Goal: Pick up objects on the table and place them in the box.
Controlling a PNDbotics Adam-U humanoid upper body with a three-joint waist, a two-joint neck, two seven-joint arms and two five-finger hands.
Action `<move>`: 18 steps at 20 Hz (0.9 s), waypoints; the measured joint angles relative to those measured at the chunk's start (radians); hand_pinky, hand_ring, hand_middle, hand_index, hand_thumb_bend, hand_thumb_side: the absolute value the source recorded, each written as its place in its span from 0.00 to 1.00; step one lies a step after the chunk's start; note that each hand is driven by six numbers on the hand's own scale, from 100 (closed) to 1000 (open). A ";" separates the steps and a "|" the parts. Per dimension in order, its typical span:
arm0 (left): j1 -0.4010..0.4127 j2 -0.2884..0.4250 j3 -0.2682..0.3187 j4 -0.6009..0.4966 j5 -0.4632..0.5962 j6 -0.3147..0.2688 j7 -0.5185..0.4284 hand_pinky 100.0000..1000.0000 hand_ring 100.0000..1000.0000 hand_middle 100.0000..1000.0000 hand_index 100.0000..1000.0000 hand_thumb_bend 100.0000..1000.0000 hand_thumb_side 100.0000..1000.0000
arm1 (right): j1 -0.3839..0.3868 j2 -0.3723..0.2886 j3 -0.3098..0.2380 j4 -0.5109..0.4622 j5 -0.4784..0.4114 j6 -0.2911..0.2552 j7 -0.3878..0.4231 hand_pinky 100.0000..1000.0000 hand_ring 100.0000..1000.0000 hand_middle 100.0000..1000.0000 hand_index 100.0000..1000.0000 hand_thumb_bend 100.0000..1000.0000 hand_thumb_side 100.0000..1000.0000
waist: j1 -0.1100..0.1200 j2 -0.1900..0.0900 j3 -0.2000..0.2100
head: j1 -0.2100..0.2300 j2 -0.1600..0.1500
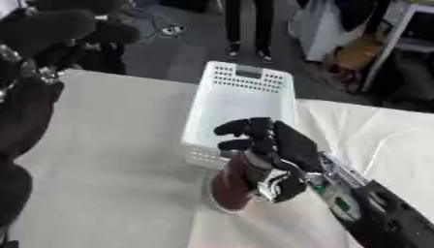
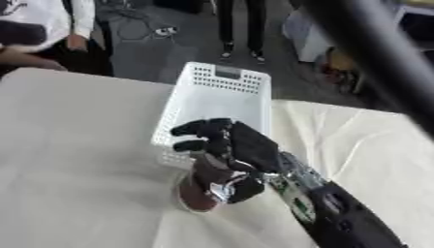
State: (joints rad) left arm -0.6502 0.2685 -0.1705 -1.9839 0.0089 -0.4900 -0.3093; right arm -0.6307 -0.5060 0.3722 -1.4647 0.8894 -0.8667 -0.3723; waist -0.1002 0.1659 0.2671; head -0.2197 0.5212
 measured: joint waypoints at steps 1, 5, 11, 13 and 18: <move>0.003 0.000 0.000 0.000 0.000 0.000 0.000 0.87 0.77 0.89 0.92 0.24 0.83 | -0.001 -0.004 -0.002 -0.005 -0.022 -0.010 0.018 0.81 0.81 0.87 0.88 0.00 1.00 | 0.000 0.000 0.000 | 0.000 0.000; 0.006 0.000 0.000 0.000 0.000 0.000 0.000 0.87 0.77 0.89 0.92 0.24 0.83 | -0.027 -0.017 -0.018 -0.017 -0.107 -0.028 0.086 0.81 0.83 0.90 0.91 0.00 1.00 | 0.000 0.000 0.000 | 0.000 -0.001; -0.004 -0.001 0.000 0.000 0.002 0.000 0.000 0.87 0.77 0.89 0.92 0.25 0.82 | -0.080 -0.023 -0.028 -0.015 -0.195 -0.035 0.158 0.80 0.83 0.90 0.92 0.00 1.00 | -0.003 0.010 0.013 | -0.011 -0.013; -0.008 -0.001 0.000 0.000 0.004 0.000 0.000 0.87 0.77 0.89 0.92 0.25 0.82 | -0.095 -0.023 -0.034 -0.005 -0.215 -0.036 0.170 0.80 0.83 0.90 0.92 0.00 1.00 | -0.006 0.016 0.021 | -0.020 -0.018; -0.021 -0.011 0.000 0.000 0.007 0.002 -0.001 0.87 0.77 0.89 0.93 0.26 0.81 | -0.127 -0.024 -0.043 0.009 -0.242 -0.037 0.185 0.81 0.84 0.92 0.94 0.00 1.00 | -0.013 0.020 0.034 | -0.040 -0.027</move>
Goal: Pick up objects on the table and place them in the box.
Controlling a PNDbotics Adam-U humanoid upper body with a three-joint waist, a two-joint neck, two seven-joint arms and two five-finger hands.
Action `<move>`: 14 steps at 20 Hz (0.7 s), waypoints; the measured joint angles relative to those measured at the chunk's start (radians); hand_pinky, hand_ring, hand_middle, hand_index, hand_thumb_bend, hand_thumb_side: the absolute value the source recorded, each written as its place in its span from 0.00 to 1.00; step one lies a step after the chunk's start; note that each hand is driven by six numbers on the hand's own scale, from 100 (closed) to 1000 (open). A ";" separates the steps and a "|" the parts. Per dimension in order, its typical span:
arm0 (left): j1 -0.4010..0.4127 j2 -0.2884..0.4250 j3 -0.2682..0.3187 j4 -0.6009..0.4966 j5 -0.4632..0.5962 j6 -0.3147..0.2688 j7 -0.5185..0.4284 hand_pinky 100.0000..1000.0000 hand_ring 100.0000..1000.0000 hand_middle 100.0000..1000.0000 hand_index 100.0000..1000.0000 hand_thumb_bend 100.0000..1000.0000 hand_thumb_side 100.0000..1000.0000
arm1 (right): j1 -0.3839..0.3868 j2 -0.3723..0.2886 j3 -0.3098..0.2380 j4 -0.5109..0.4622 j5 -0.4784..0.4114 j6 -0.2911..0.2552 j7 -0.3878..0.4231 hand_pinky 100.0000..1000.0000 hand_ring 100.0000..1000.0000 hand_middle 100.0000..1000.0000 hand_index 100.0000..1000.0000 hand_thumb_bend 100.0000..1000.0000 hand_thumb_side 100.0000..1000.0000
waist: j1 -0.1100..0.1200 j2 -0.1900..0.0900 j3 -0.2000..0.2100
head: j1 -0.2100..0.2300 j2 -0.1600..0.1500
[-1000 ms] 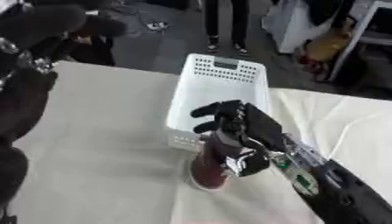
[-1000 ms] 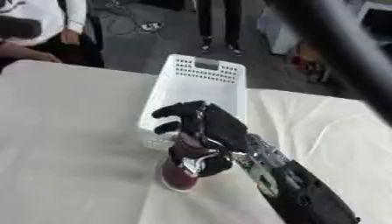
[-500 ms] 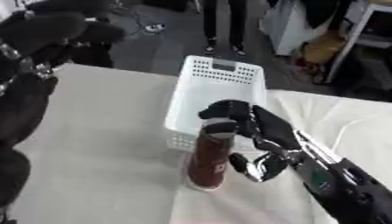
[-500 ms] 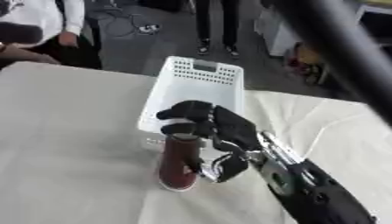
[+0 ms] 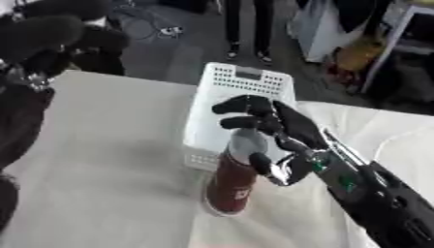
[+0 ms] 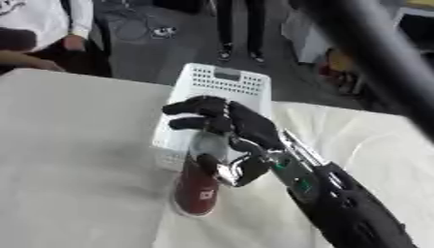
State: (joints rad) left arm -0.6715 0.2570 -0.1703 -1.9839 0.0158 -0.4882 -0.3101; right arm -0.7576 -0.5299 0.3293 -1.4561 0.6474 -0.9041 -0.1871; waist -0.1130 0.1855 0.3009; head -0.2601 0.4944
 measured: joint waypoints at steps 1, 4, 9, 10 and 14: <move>-0.001 -0.002 0.000 0.000 0.002 0.001 -0.001 0.87 0.77 0.89 0.93 0.26 0.81 | -0.002 -0.003 -0.002 0.000 -0.002 -0.001 0.004 0.82 0.84 0.92 0.94 0.00 1.00 | -0.001 0.000 0.003 | -0.004 -0.001; -0.007 -0.009 0.000 0.000 0.008 0.005 -0.002 0.87 0.77 0.89 0.93 0.26 0.80 | -0.008 -0.011 -0.002 0.001 -0.001 -0.002 0.021 0.84 0.87 0.95 0.96 0.00 1.00 | -0.004 0.000 0.009 | -0.012 -0.009; -0.018 -0.018 0.000 0.000 0.016 0.009 -0.005 0.87 0.77 0.89 0.93 0.27 0.80 | -0.015 -0.013 -0.002 0.020 0.029 -0.003 0.079 0.87 0.89 0.98 0.99 0.00 1.00 | -0.009 0.000 0.016 | -0.014 -0.017; -0.018 -0.020 0.000 0.000 0.016 0.009 -0.005 0.87 0.77 0.89 0.93 0.27 0.80 | -0.018 -0.013 -0.002 0.027 0.037 -0.003 0.091 0.87 0.89 0.98 0.99 0.00 1.00 | -0.011 0.000 0.018 | -0.014 -0.017; -0.023 -0.026 0.000 0.000 0.018 0.011 -0.007 0.87 0.77 0.89 0.93 0.27 0.80 | -0.022 -0.005 -0.001 0.051 0.064 -0.003 0.123 0.87 0.89 0.98 0.99 0.00 1.00 | -0.013 0.001 0.022 | -0.015 -0.017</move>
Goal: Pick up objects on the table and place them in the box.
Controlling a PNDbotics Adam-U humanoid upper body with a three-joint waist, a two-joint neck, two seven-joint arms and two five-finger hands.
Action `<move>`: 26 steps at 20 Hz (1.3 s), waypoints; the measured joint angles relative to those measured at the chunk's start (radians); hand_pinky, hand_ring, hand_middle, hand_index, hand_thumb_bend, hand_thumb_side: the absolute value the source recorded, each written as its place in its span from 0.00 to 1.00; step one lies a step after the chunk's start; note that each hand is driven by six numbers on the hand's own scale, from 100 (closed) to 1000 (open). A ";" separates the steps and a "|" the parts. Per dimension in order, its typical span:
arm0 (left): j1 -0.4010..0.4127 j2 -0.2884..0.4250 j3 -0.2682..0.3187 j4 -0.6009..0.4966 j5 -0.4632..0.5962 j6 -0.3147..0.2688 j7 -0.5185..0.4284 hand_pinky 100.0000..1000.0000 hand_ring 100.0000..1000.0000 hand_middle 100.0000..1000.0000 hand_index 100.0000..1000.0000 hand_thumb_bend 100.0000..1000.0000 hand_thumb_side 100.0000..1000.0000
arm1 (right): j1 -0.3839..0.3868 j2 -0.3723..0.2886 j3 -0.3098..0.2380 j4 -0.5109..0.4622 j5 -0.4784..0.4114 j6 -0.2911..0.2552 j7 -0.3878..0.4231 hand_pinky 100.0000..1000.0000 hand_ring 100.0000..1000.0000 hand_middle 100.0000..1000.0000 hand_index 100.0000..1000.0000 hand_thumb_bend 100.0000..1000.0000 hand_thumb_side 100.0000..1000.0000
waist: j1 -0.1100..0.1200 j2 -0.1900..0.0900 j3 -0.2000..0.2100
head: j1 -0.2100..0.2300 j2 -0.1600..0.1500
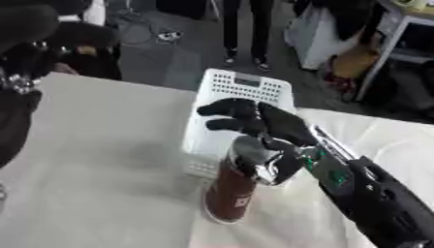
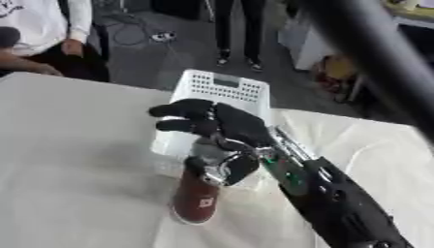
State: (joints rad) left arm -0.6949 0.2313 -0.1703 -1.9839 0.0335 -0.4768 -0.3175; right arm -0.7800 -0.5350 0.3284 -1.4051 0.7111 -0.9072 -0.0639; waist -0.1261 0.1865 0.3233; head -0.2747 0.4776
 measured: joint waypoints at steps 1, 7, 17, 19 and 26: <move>-0.003 0.000 0.000 0.000 0.001 0.001 -0.001 0.87 0.77 0.89 0.93 0.27 0.80 | 0.000 0.003 0.001 0.005 0.005 0.000 0.004 0.87 0.89 0.98 0.99 0.00 1.00 | 0.000 0.001 0.000 | 0.000 0.000; -0.004 -0.001 0.000 0.000 0.006 0.002 -0.002 0.87 0.77 0.89 0.93 0.27 0.80 | -0.001 0.013 0.005 0.038 0.039 0.000 0.011 0.86 0.89 0.98 0.99 0.00 1.00 | -0.001 0.002 0.003 | 0.000 0.000; -0.004 -0.001 0.000 0.000 0.006 0.004 -0.004 0.87 0.77 0.89 0.93 0.26 0.80 | -0.009 0.023 -0.015 0.111 0.117 0.001 -0.039 0.61 0.77 0.93 0.98 0.00 1.00 | -0.001 0.002 -0.002 | 0.000 0.000; -0.004 0.000 0.000 0.000 0.006 0.004 -0.004 0.87 0.77 0.89 0.93 0.26 0.80 | -0.009 0.026 -0.017 0.119 0.130 0.000 -0.053 0.45 0.67 0.88 0.95 0.01 1.00 | -0.001 0.002 -0.002 | 0.000 0.000; -0.003 0.000 0.000 0.000 0.006 0.002 -0.002 0.87 0.77 0.89 0.93 0.26 0.80 | 0.000 0.046 -0.019 0.138 0.145 0.002 -0.127 0.00 0.22 0.54 0.63 0.09 1.00 | -0.001 0.002 -0.007 | 0.001 0.000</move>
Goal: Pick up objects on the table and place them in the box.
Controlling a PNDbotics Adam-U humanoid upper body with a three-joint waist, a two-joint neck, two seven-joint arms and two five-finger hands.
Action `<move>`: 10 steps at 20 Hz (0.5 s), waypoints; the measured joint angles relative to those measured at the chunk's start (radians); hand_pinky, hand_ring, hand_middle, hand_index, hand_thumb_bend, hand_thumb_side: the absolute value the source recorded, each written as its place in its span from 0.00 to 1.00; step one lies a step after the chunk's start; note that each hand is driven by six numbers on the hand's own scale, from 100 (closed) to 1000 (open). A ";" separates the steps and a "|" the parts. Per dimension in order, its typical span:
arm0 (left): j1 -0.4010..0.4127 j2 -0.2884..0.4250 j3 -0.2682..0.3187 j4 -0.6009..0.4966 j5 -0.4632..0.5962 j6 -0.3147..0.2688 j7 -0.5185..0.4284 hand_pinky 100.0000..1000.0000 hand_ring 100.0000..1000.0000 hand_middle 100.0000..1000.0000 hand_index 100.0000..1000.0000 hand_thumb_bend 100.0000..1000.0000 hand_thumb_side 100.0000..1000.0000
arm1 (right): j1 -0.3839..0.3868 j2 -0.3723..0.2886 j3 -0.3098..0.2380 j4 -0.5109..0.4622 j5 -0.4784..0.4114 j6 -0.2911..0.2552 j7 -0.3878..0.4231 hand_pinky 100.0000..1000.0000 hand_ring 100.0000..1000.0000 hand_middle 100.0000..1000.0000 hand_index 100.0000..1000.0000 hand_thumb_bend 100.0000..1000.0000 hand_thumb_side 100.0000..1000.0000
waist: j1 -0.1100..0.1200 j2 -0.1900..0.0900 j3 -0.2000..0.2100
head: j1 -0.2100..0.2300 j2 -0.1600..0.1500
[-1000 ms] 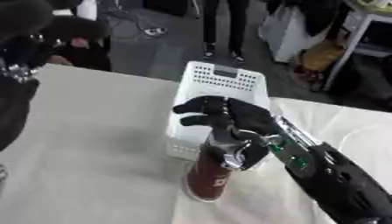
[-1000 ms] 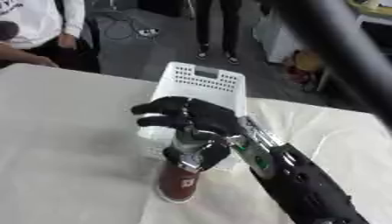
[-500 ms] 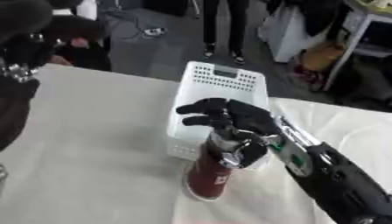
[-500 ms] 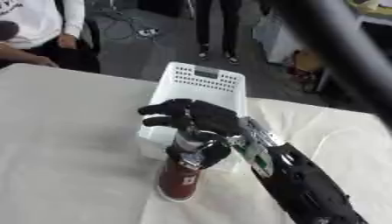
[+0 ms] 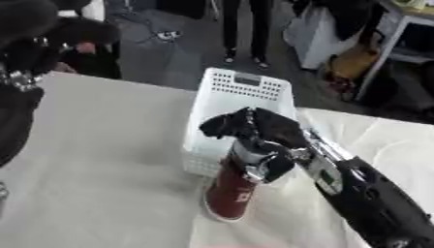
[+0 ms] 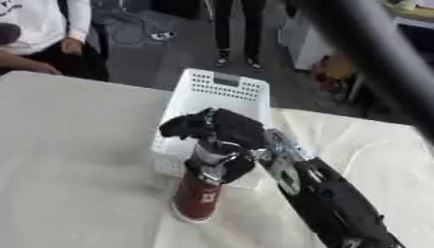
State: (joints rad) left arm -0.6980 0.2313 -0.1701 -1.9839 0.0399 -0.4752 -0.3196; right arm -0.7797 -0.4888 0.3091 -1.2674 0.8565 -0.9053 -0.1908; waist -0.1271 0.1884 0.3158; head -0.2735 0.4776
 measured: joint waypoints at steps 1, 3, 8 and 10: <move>0.000 0.000 0.000 0.000 0.000 0.000 0.000 0.87 0.77 0.89 0.93 0.26 0.80 | 0.001 0.005 0.000 0.000 0.000 0.001 -0.012 0.00 0.19 0.50 0.59 0.10 1.00 | 0.000 0.000 0.000 | 0.000 0.000; 0.000 0.000 0.000 0.000 0.000 0.000 0.000 0.87 0.77 0.89 0.93 0.26 0.80 | 0.002 0.010 0.003 -0.001 0.000 0.003 -0.039 0.00 0.10 0.41 0.49 0.11 1.00 | 0.000 0.000 -0.001 | 0.000 0.000; 0.000 0.000 0.002 0.000 0.000 0.000 0.000 0.87 0.77 0.89 0.93 0.26 0.80 | 0.012 0.023 0.013 -0.008 0.010 0.010 -0.114 0.00 0.00 0.19 0.29 0.09 1.00 | 0.000 0.000 -0.002 | 0.000 0.000; 0.000 0.000 0.002 0.000 0.000 -0.001 0.000 0.87 0.77 0.89 0.93 0.26 0.80 | 0.017 0.030 0.014 -0.012 0.018 0.014 -0.147 0.00 0.00 0.09 0.20 0.07 0.93 | 0.000 0.000 -0.004 | 0.000 0.000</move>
State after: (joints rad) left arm -0.6979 0.2317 -0.1679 -1.9839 0.0398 -0.4758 -0.3195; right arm -0.7626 -0.4590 0.3234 -1.2793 0.8741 -0.8915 -0.3374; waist -0.1268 0.1883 0.3122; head -0.2732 0.4776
